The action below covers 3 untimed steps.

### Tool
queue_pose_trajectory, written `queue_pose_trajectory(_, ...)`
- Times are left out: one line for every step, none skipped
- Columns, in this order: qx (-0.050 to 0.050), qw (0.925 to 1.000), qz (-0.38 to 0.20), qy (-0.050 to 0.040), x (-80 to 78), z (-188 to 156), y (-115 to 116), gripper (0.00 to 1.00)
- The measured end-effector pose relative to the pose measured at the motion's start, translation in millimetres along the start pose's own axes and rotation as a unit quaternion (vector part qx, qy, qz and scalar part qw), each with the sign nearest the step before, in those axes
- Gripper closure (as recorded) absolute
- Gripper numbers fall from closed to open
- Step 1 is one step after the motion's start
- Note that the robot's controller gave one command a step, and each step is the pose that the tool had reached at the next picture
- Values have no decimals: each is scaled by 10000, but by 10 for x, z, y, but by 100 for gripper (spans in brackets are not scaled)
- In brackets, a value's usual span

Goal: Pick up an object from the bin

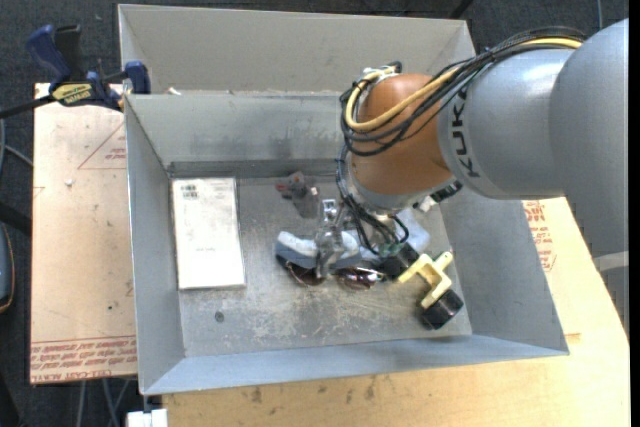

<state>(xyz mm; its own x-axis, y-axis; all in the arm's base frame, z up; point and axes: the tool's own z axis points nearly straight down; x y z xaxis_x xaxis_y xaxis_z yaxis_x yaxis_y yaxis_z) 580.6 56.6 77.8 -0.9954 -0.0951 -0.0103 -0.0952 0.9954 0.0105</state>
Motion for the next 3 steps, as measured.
queue_pose_trajectory(3, 10000, 0, 13, 10, -37, 3, 100)
queue_pose_trajectory(26, 10000, -3, 49, 29, -203, -4, 100)
queue_pose_trajectory(42, 10000, 5, 53, 28, -487, -15, 100)
